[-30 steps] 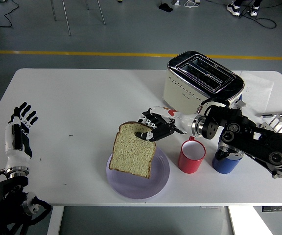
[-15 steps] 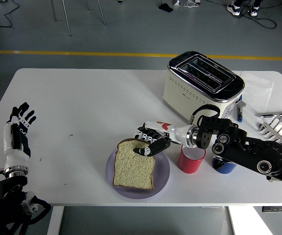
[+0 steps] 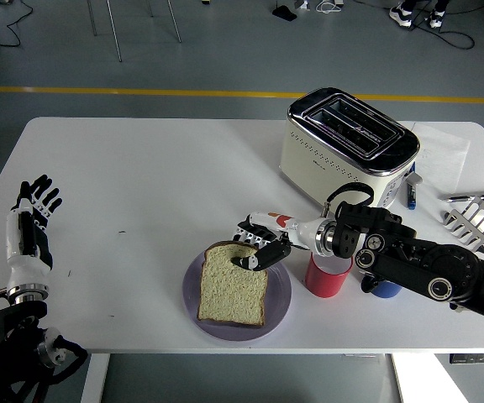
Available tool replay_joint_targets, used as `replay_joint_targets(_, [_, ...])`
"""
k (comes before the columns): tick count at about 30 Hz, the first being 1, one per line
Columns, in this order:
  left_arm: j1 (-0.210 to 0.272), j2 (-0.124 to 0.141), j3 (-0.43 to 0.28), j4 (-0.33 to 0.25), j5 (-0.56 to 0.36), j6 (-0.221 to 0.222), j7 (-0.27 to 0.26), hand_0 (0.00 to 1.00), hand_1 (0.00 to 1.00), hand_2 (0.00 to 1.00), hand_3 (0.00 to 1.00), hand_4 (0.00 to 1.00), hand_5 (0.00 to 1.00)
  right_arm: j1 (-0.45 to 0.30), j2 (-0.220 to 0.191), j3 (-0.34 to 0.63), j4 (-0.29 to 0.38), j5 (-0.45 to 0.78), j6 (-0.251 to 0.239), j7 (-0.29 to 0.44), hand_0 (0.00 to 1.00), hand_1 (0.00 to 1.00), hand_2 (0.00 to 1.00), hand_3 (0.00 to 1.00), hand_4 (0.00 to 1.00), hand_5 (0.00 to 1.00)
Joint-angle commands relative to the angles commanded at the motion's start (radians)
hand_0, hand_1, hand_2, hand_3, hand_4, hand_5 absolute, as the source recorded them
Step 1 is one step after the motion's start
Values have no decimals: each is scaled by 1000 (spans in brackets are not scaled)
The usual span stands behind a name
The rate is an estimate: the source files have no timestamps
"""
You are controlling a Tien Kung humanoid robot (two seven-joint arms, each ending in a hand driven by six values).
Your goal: Push plate across desktop,pick up the break from the machine,place the break in the plate
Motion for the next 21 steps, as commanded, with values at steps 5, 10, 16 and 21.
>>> replay_joint_targets(5, [-2, 0, 2, -1, 0, 0, -1, 745, 779, 847, 807, 672, 998, 1, 3, -2, -16, -39, 0, -5, 352, 486, 553, 557, 391, 47])
replay_joint_targets(10, [-1, 0, 0, -1, 0, 0, -1, 750, 788, 862, 834, 692, 998, 3, 5, 0, -24, -74, 21, -5, 401, 544, 595, 568, 484, 74])
replay_joint_targets(16, [-2, 0, 1, -1, 0, 0, -3, 760, 807, 891, 867, 707, 998, 3, 7, 2, -30, -107, 38, -6, 526, 618, 604, 625, 589, 129])
replay_joint_targets(21, [-2, 0, 0, -1, 0, -1, -4, 770, 841, 900, 888, 679, 998, 3, 9, 6, -33, -122, 43, -8, 647, 690, 653, 672, 612, 133])
